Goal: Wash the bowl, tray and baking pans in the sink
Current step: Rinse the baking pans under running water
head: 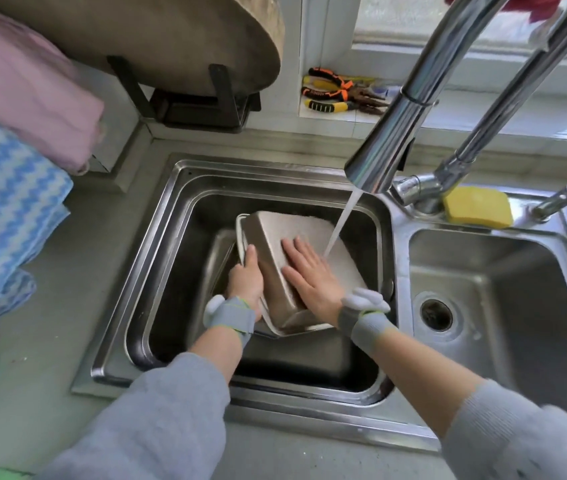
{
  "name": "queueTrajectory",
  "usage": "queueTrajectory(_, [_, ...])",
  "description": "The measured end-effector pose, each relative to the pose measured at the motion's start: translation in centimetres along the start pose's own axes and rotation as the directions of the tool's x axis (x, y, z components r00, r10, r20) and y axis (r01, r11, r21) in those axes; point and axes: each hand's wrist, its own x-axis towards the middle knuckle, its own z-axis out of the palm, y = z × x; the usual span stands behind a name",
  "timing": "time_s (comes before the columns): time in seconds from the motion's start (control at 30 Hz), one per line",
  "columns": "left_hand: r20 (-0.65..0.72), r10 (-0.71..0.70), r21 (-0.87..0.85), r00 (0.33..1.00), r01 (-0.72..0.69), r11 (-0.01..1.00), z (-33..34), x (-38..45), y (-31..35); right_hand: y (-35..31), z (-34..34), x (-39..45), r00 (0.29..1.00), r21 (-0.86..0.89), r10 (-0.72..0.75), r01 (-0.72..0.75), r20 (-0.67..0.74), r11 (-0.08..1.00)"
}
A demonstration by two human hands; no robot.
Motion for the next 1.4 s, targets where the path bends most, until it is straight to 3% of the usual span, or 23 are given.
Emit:
queueTrajectory(0.03, [-0.004, -0.024, -0.021, 1.0, 0.024, 0.999, -0.7, 0.3, -0.3, 1.8, 0.3, -0.4, 1.0, -0.008, 0.022, -0.022, -0.004, 1.0])
queueTrajectory(0.1, [0.019, -0.035, -0.035, 0.999, 0.036, 0.999, -2.1, 1.0, -0.7, 4.5, -0.4, -0.2, 0.974, 0.026, 0.208, -0.206, -0.086, 0.978])
queueTrajectory(0.17, [0.073, -0.025, -0.075, 0.997, 0.031, 0.997, -3.0, 1.3, -1.1, 6.1, -2.0, 0.4, 0.879, 0.259, 0.459, -0.417, -0.131, 0.871])
queueTrajectory(0.23, [0.13, 0.004, -0.113, 0.991, 0.011, 0.993, -4.1, 1.5, -1.5, 6.1, -3.3, 0.9, 0.805, 0.502, 0.591, -0.49, -0.052, 0.712])
queueTrajectory(0.33, [0.145, 0.005, -0.102, 0.989, 0.01, 0.995, -5.7, 2.1, -2.1, 4.9, -5.0, 0.6, 0.832, 0.672, 0.551, -0.44, 0.057, 0.595])
queueTrajectory(0.43, [0.094, -0.012, 0.056, 0.995, 0.007, 0.998, -6.5, 2.5, -1.6, 4.0, -5.9, 0.6, 0.832, 0.753, 0.547, -0.415, 0.087, 0.511])
queueTrajectory(0.6, [0.019, -0.015, 0.149, 1.0, 0.012, 0.989, -4.5, 2.4, -0.2, 2.9, -6.7, 0.6, 0.868, 0.81, 0.497, -0.291, -0.001, 0.509])
queueTrajectory(0.73, [-0.007, 0.026, 0.247, 1.0, -0.023, 0.969, -1.4, 1.2, 0.6, 3.0, -7.1, 0.1, 0.83, 0.845, 0.554, -0.248, -0.068, 0.474])
queueTrajectory(0.83, [0.018, 0.06, 0.359, 0.998, -0.063, 0.931, 0.2, 0.1, 1.1, 2.8, -7.3, -0.2, 0.845, 0.846, 0.529, -0.224, -0.079, 0.484])
queueTrajectory(1.03, [0.286, 0.172, 0.369, 0.943, -0.274, 0.888, 4.6, -4.1, 3.0, -0.1, -6.4, -0.5, 0.84, 0.806, 0.52, -0.194, -0.158, 0.559])
queueTrajectory(1.2, [0.46, 0.288, 0.35, 0.84, -0.469, 0.811, 4.3, -5.8, 3.2, -1.3, -6.4, -1.4, 0.85, 0.854, 0.521, -0.211, -0.079, 0.475])
queueTrajectory(1.4, [0.6, 0.209, 0.242, 0.773, -0.423, 0.873, -0.6, -7.5, 3.6, -3.7, -6.9, -1.7, 0.884, 0.869, 0.467, -0.246, 0.019, 0.429])
